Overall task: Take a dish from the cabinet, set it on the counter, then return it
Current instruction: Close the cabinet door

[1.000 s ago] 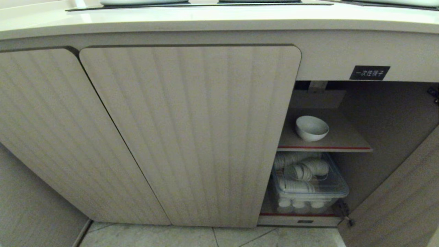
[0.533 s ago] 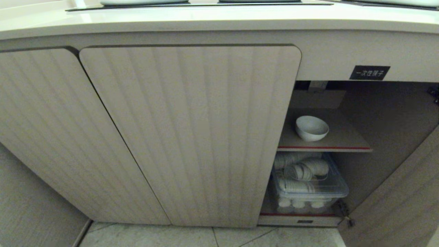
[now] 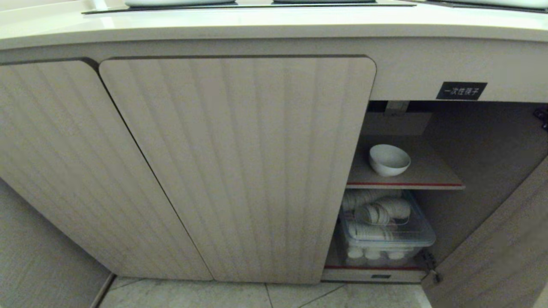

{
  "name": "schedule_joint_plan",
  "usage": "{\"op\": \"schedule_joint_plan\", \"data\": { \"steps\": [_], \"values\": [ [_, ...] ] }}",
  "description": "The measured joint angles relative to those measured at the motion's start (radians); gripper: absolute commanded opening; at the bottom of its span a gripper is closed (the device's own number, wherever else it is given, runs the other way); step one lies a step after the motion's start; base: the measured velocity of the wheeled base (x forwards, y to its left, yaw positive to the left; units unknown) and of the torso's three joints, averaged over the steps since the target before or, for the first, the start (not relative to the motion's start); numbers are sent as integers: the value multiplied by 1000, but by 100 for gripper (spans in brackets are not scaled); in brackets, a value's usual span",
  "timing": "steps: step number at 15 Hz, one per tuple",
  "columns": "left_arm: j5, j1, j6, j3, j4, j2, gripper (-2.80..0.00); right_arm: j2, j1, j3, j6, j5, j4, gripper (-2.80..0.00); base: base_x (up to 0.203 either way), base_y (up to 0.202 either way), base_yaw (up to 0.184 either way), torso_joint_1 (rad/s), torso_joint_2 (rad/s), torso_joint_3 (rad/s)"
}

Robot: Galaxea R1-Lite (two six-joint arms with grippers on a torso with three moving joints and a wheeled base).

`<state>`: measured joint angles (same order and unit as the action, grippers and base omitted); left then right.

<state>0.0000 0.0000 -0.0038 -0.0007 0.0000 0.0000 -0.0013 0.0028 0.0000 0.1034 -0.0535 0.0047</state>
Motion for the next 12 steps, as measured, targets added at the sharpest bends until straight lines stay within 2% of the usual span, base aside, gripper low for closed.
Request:
{"op": "schedule_joint_plan", "data": {
  "steps": [12],
  "values": [
    [0, 0, 0, 0, 0, 0, -280, 0, -2, 0, 0, 0, 0, -280, 0, 0, 0, 0, 0, 0]
  ]
}}
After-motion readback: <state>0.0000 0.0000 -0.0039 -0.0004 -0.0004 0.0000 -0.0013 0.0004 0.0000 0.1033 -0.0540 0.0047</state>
